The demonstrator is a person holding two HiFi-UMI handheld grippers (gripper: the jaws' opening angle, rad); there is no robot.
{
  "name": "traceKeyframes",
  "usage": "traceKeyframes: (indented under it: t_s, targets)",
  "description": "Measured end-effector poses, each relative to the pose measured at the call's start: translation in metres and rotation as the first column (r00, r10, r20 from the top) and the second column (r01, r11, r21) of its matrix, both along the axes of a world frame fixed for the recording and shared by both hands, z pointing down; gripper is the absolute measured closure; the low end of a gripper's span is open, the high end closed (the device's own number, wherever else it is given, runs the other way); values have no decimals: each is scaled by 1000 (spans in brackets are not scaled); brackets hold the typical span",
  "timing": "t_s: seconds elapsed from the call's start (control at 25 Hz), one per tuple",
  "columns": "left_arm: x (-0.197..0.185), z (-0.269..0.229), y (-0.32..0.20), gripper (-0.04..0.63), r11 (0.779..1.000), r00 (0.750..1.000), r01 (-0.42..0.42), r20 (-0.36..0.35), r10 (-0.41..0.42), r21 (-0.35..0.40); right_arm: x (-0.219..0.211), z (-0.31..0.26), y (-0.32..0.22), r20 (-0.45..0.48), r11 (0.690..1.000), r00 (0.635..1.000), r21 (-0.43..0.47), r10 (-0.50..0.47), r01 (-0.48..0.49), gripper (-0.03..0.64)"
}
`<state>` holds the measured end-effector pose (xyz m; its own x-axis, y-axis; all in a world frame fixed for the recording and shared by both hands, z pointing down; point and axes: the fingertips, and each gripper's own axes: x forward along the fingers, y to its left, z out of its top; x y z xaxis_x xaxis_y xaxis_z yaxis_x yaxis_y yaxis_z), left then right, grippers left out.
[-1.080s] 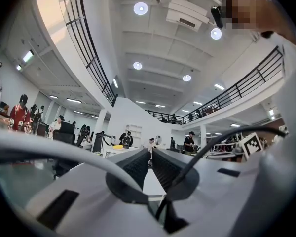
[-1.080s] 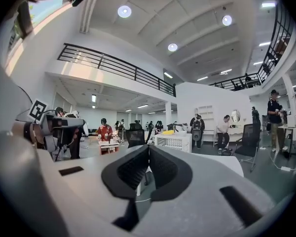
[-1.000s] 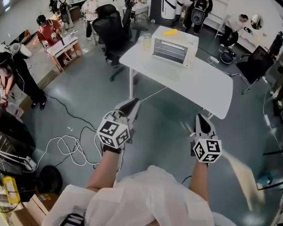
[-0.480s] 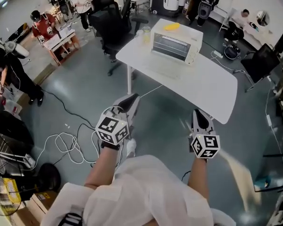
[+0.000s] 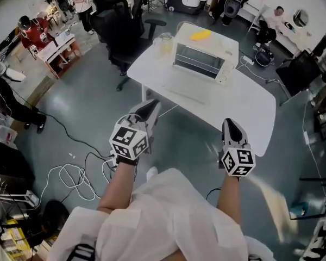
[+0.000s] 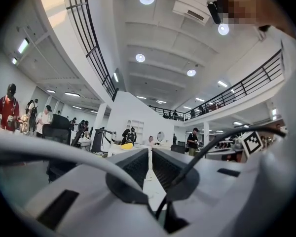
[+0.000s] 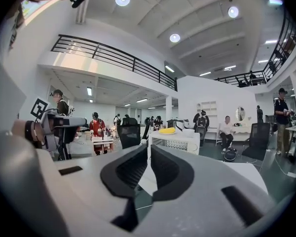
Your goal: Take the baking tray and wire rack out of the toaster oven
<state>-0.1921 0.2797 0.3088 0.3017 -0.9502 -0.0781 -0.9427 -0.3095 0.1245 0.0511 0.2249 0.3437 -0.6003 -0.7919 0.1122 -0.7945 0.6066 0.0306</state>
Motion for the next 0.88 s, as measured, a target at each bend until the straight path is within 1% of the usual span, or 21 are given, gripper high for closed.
traceKeyframes:
  t_s: [0.2, 0.4, 0.48, 0.64, 0.88]
  targets:
    - [-41, 10, -48, 574, 999, 999, -34, 0, 34, -25, -42, 11, -42, -6, 999, 1000, -27, 26, -26, 594]
    - [-66, 22, -87, 574, 996, 998, -70, -4, 70, -46, -64, 20, -71, -7, 997, 998, -39, 64, -64, 594]
    - [-69, 28, -102, 574, 995, 996, -84, -3, 84, -57, -68, 27, -80, -14, 996, 997, -48, 70, -71, 594]
    - [-63, 38, -131, 574, 990, 993, -117, 7, 118, -74, -70, 36, -104, -25, 995, 997, -66, 78, -79, 594]
    - [-52, 51, -196, 574, 983, 989, -137, 38, 143, -120, -74, 52, -163, -41, 993, 997, -96, 68, -72, 594]
